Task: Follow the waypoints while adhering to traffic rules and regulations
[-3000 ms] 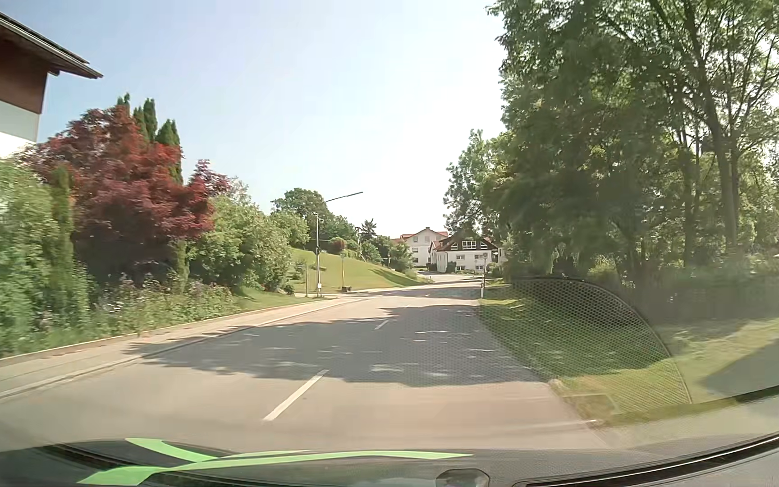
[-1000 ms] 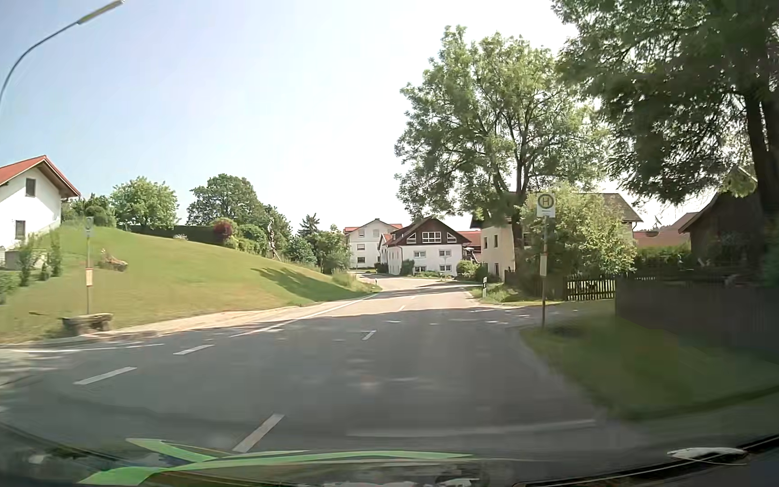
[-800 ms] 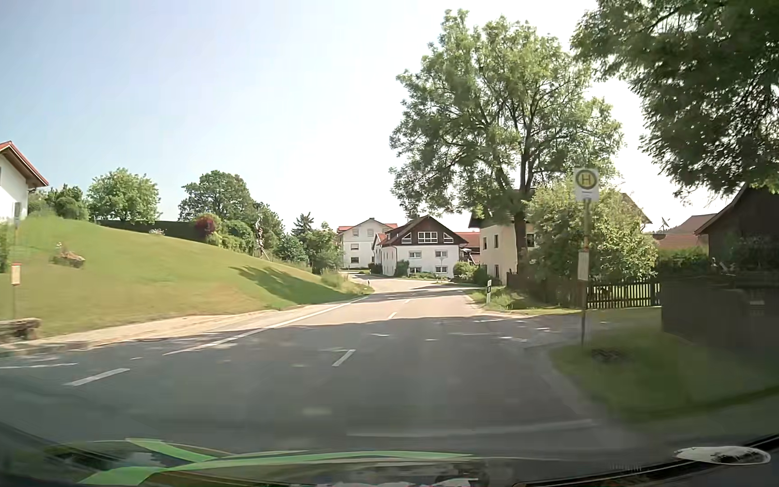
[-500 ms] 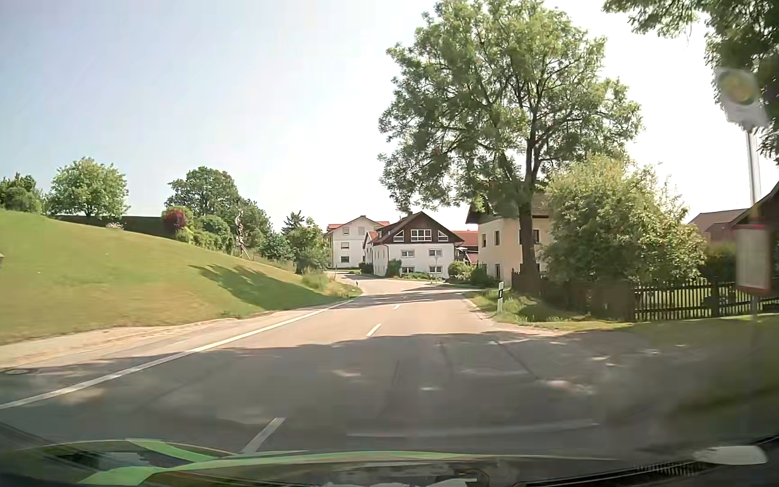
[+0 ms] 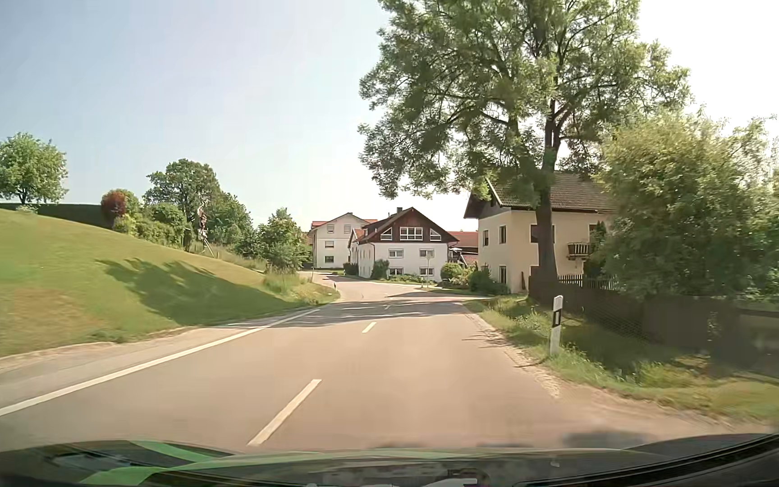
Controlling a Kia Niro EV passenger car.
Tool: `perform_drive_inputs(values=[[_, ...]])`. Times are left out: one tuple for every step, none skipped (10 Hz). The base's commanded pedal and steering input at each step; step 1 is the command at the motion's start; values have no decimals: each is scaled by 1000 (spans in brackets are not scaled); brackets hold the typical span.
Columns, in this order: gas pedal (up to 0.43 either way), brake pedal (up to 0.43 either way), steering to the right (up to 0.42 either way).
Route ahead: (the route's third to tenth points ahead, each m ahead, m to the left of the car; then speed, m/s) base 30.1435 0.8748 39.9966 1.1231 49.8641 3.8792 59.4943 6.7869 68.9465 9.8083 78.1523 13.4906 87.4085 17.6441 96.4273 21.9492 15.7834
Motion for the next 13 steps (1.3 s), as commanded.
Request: perform_drive_inputs(values=[[0,0,4],[0,0,4],[0,0,3],[0,0,0],[0,0,-3],[20,0,-7],[28,0,-8],[47,0,-8],[67,0,-12],[67,0,-16],[79,0,-17],[79,0,-17],[79,0,-17]])
